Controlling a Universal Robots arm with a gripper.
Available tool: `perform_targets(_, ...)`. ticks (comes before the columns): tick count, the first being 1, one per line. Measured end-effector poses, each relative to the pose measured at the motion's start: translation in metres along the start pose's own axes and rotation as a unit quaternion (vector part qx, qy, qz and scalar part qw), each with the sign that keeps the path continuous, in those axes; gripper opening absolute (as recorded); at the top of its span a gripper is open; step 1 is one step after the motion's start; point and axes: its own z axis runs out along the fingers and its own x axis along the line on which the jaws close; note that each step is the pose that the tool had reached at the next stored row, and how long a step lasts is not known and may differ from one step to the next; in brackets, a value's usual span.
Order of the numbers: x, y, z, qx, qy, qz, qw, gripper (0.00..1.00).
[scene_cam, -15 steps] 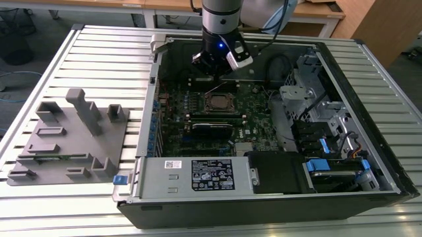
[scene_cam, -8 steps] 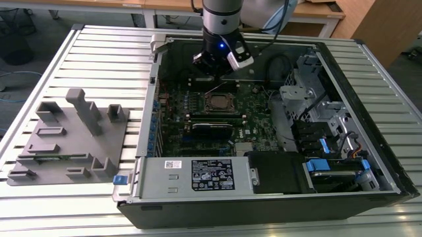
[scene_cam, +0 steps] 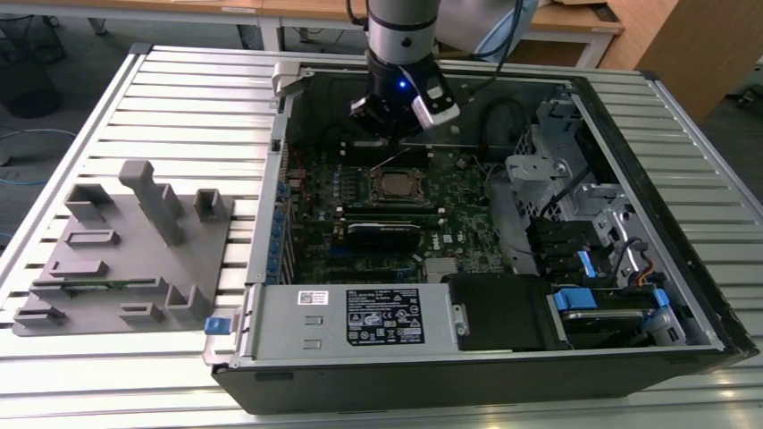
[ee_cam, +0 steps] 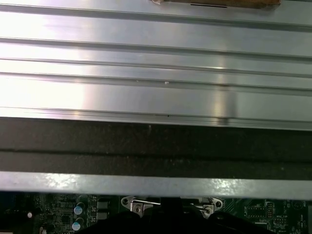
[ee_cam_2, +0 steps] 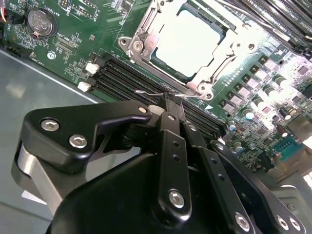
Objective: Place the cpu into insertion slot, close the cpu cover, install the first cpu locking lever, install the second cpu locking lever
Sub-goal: 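Install the first cpu locking lever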
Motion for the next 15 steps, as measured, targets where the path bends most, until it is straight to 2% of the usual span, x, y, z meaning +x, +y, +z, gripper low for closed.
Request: perform_targets(15,-0.0003,0.0009,0.0024,0.0,0.0,0.0,1.0,0.11)
